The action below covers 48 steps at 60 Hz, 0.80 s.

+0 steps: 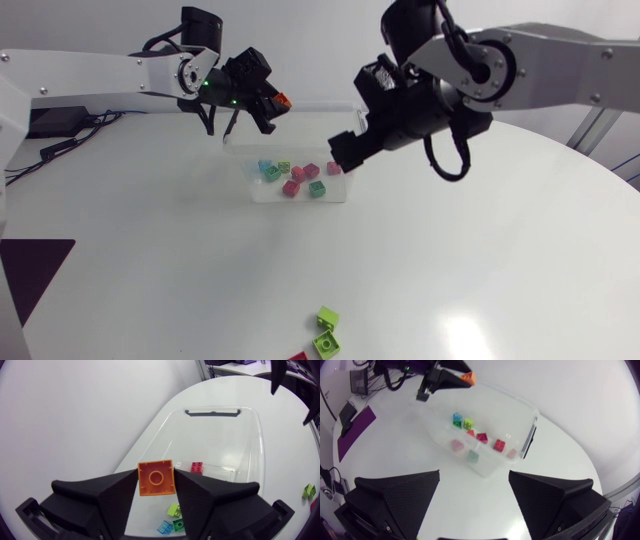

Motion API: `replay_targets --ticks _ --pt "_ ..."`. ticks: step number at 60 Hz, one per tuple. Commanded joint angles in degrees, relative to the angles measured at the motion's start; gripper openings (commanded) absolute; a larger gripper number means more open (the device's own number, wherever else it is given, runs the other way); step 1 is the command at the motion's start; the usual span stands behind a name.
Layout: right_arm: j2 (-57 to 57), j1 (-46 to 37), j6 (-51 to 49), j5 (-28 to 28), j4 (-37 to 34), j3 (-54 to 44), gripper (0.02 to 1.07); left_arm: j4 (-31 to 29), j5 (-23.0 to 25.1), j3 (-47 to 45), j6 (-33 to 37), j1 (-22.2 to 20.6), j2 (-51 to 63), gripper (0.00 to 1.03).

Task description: Place the duplo bricks in the container

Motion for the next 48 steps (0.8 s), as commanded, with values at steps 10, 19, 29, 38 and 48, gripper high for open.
replay_targets --ticks 10,19,29,38,48 --pt "-4.8 3.2 0.9 -1.5 -2.8 -7.9 1.02 -0.5 -0.2 3.8 -1.2 0.7 2.0 0.98" --pt "-5.7 4.6 1.0 -2.4 -4.5 -10.8 1.02 -1.7 -0.2 3.8 -1.2 0.6 0.1 0.99" --pt "-5.4 8.0 1.7 -2.6 -6.2 -13.6 1.02 -4.2 0.1 0.9 -1.5 0.6 -6.2 0.99" --pt "-4.6 9.1 0.6 -3.9 -6.9 -16.3 1.02 -9.9 2.3 -3.1 -1.2 0.7 -13.3 0.99" --pt "-4.2 9.9 -1.0 -5.0 -6.9 -19.1 1.02 -17.0 3.8 -11.3 1.4 -0.2 -22.3 0.99"
